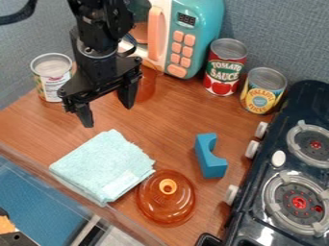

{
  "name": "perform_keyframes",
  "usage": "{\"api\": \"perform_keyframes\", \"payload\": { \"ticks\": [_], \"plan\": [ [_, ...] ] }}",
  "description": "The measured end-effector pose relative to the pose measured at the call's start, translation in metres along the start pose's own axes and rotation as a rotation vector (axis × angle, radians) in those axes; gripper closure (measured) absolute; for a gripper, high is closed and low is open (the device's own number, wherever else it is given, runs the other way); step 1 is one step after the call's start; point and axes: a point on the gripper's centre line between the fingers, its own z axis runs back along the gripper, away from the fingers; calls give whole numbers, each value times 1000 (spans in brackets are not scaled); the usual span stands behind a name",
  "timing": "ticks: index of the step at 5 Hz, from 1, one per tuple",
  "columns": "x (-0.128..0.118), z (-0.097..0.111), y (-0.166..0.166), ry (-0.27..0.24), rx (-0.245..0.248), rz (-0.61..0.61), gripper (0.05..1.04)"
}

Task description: Move the orange jar to the bottom left corner of the table

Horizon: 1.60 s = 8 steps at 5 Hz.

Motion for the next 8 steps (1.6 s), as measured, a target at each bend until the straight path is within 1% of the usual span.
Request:
{"api": "perform_keyframes", "payload": {
  "ticks": [1,2,3,4,5,6,7,8],
  "plan": [
    [-2,-3,0,12,8,5,85],
    [9,-7,-4,29,-20,106,85],
    [22,-18,-20,19,-1,131,85],
    [43,-33,-44,-21,-22,179,85],
    [60,-52,-62,-60,-15,264,85],
    [70,-67,-76,-75,-22,323,85],
    [77,-88,-78,-87,-15,351,85],
    [80,-98,-77,-80,0,355,132]
  ]
}}
